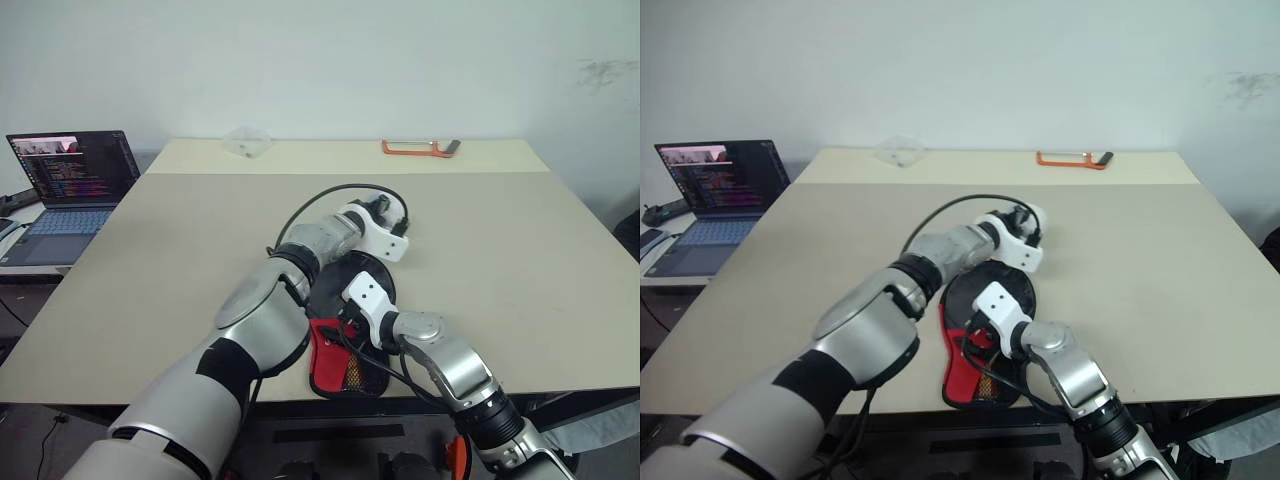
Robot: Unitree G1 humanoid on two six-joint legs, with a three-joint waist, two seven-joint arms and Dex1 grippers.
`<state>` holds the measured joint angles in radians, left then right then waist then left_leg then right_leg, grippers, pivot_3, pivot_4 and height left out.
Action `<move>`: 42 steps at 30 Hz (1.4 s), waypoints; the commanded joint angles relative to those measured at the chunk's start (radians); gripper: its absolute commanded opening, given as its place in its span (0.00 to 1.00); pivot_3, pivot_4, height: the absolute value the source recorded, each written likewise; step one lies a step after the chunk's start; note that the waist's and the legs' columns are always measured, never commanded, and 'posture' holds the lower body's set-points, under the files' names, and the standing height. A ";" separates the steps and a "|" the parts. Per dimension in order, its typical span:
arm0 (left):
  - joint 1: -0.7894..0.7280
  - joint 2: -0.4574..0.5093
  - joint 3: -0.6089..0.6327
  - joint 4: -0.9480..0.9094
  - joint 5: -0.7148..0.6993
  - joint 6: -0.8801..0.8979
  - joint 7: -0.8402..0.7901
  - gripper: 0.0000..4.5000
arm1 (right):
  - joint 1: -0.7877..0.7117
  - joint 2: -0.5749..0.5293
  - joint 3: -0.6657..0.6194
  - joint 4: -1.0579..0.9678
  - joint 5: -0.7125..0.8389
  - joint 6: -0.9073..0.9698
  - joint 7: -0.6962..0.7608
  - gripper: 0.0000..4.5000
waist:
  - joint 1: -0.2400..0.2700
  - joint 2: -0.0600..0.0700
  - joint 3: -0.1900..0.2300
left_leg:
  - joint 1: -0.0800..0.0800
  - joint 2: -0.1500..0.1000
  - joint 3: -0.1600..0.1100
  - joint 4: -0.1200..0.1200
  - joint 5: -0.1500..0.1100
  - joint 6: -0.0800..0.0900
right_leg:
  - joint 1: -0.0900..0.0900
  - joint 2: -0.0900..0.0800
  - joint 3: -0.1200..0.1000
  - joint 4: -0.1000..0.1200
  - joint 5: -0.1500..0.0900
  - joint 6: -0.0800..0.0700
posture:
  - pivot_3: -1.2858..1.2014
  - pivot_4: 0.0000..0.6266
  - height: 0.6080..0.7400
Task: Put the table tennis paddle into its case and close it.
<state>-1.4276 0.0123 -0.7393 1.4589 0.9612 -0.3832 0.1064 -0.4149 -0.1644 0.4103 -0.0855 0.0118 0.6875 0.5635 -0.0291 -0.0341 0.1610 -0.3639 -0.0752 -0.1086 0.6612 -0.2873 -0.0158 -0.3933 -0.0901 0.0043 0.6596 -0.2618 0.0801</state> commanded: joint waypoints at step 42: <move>0.139 0.070 0.412 -0.099 -0.480 0.039 -0.577 0.99 | 0.023 0.007 0.051 0.202 -0.004 0.101 0.019 1.00 | -0.007 0.024 -0.022 | 0.006 0.000 -0.001 0.000 -0.001 0.002 | 0.006 0.000 -0.001 0.000 -0.001 0.001 | 0.52 0.24 1.00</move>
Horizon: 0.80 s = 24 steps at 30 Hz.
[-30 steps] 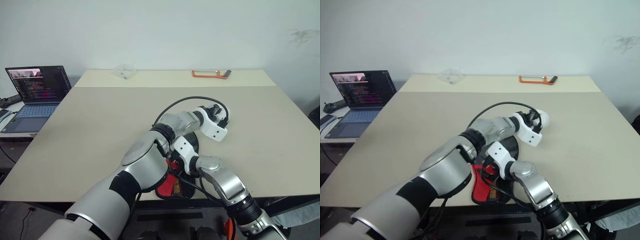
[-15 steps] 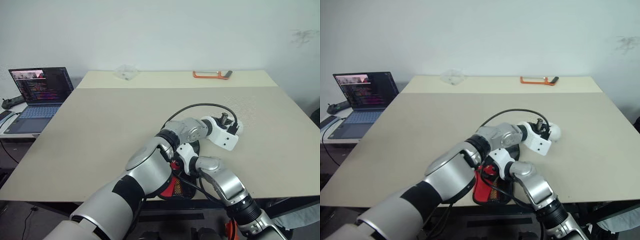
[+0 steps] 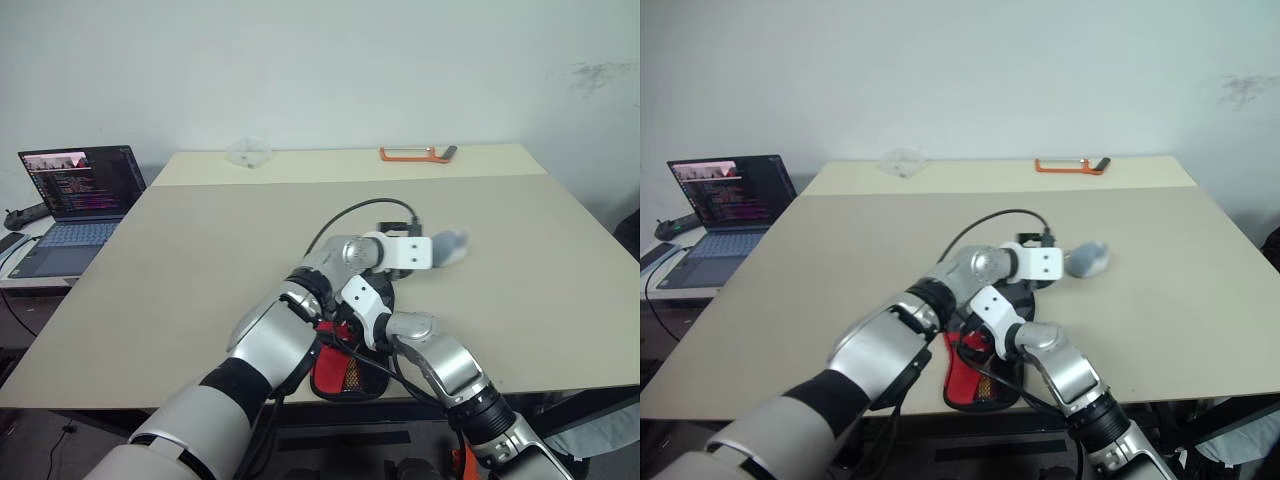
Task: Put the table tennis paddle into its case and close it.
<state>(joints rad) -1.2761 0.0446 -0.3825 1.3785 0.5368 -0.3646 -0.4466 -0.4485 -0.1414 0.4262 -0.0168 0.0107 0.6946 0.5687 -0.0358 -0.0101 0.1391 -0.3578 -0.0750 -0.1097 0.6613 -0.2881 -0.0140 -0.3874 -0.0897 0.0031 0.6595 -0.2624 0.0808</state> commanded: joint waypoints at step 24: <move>0.240 0.279 0.369 -0.253 -0.507 0.107 -0.842 0.99 | -0.007 -0.146 -0.262 -0.605 0.279 0.549 0.037 1.00 | 0.003 -0.005 0.008 | -0.027 -0.001 -0.001 0.003 0.002 -0.004 | -0.027 0.000 0.001 0.002 0.004 -0.007 | 0.52 0.24 1.00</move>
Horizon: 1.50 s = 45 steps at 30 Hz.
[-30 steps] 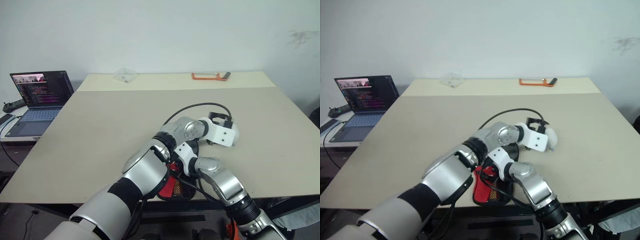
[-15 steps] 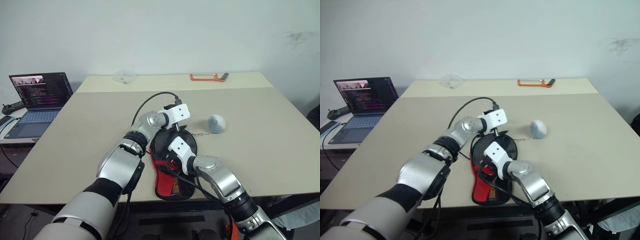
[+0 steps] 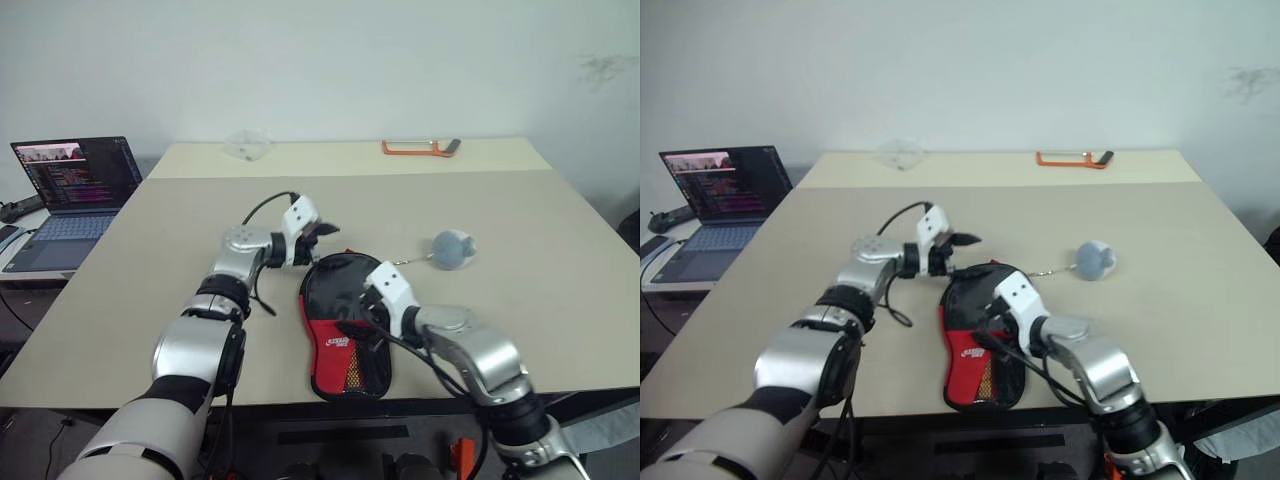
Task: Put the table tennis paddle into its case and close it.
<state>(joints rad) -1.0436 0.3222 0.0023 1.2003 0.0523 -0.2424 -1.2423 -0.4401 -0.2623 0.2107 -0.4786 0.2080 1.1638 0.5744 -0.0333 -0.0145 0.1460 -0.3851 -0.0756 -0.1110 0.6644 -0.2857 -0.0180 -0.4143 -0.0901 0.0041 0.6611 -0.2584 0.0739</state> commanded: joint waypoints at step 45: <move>0.219 -0.050 -0.241 -0.116 0.077 -0.088 -0.025 1.00 | -0.205 -0.345 -0.248 0.600 -0.106 -0.381 -0.062 0.15 | 0.008 -0.004 0.004 | 0.006 -0.001 0.005 0.000 -0.001 0.002 | 0.006 -0.001 0.004 -0.001 0.000 0.000 | 0.52 0.24 1.00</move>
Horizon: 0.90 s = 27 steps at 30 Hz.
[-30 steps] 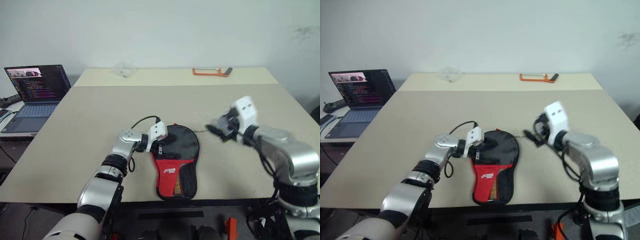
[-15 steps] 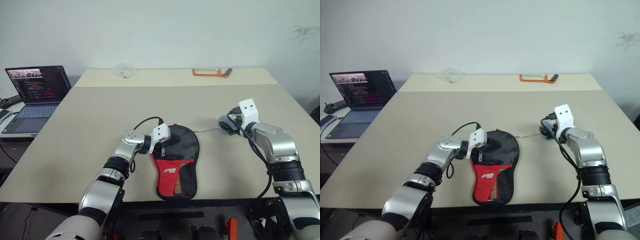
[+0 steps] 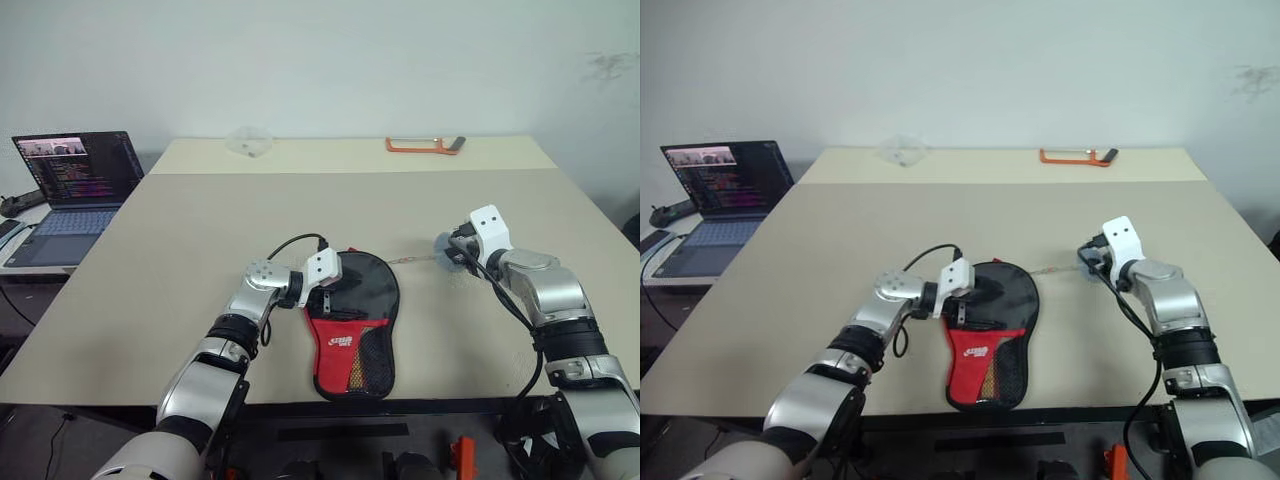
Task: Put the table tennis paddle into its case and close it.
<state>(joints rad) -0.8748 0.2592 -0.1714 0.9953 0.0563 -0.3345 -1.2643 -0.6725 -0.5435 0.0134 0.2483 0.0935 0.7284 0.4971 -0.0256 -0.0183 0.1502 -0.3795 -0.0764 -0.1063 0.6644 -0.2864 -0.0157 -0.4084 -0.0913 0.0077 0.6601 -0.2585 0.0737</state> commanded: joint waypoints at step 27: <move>-0.106 -0.178 -0.061 0.307 0.127 0.036 0.194 1.00 | 1.070 -0.253 -0.507 -1.296 0.872 0.641 -0.053 0.07 | 0.067 0.002 -0.007 | 0.016 -0.001 -0.015 0.000 -0.006 0.009 | 0.034 -0.004 -0.019 -0.017 -0.005 0.010 | 0.52 0.24 1.00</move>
<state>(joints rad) -1.0036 0.0852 -0.1789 1.2499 0.1106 -0.3131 -1.1072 0.3312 -0.7653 -0.4675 -1.0178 0.8103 1.4039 0.4879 0.0417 -0.0166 0.1429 -0.3640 -0.0787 -0.1217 0.6638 -0.2931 -0.0057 -0.3737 -0.0963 -0.0118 0.6425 -0.2643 0.0837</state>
